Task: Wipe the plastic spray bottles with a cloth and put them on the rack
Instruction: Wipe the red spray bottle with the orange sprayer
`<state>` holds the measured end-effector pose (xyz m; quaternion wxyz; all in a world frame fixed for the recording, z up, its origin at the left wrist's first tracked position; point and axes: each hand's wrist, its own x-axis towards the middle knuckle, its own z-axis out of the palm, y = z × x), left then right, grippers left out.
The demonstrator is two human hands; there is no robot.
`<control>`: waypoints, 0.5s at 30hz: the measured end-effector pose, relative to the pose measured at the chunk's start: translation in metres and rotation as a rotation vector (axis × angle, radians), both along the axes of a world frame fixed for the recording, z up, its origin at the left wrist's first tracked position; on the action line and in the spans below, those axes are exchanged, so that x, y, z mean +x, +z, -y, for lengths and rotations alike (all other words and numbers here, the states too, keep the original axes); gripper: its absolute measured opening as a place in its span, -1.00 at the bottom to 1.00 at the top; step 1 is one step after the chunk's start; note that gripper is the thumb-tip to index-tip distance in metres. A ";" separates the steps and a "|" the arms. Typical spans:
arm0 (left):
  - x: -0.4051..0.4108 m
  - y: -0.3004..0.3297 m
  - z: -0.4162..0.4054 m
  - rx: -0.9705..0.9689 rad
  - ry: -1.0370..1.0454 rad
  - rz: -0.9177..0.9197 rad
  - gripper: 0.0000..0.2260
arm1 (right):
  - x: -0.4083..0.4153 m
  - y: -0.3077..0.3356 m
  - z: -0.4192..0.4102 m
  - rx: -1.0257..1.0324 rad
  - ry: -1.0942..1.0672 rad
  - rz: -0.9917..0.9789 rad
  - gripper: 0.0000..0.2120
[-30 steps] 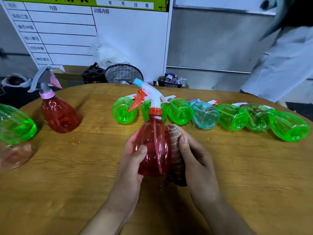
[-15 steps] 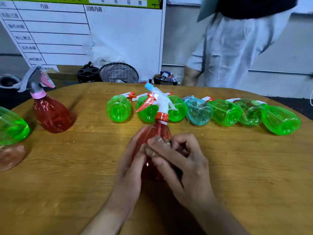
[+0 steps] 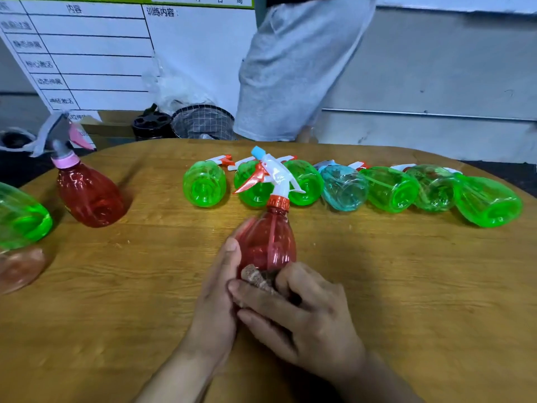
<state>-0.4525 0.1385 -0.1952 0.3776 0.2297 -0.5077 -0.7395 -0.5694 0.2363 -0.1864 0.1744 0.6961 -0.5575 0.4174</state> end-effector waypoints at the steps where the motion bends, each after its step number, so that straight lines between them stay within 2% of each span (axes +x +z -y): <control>1: 0.000 0.000 0.000 -0.028 0.000 0.003 -0.43 | -0.002 0.001 0.001 -0.010 -0.011 -0.001 -0.74; 4: -0.003 -0.001 -0.006 -0.140 0.049 0.049 -0.62 | -0.016 0.009 0.003 -0.030 -0.091 0.184 -0.74; 6: -0.005 -0.003 -0.011 -0.180 0.039 0.077 -0.63 | -0.027 0.014 0.007 -0.022 -0.147 0.406 -0.73; 8: -0.005 -0.002 -0.014 -0.179 0.011 0.094 -0.57 | -0.032 0.014 0.009 -0.006 -0.187 0.506 -0.71; 12: -0.004 -0.004 -0.005 -0.136 0.074 0.090 -0.60 | -0.008 0.007 0.007 0.021 -0.145 0.323 -0.72; 15: 0.001 0.000 0.004 0.051 0.074 0.005 -0.56 | 0.012 -0.003 0.007 -0.007 -0.039 0.067 -0.75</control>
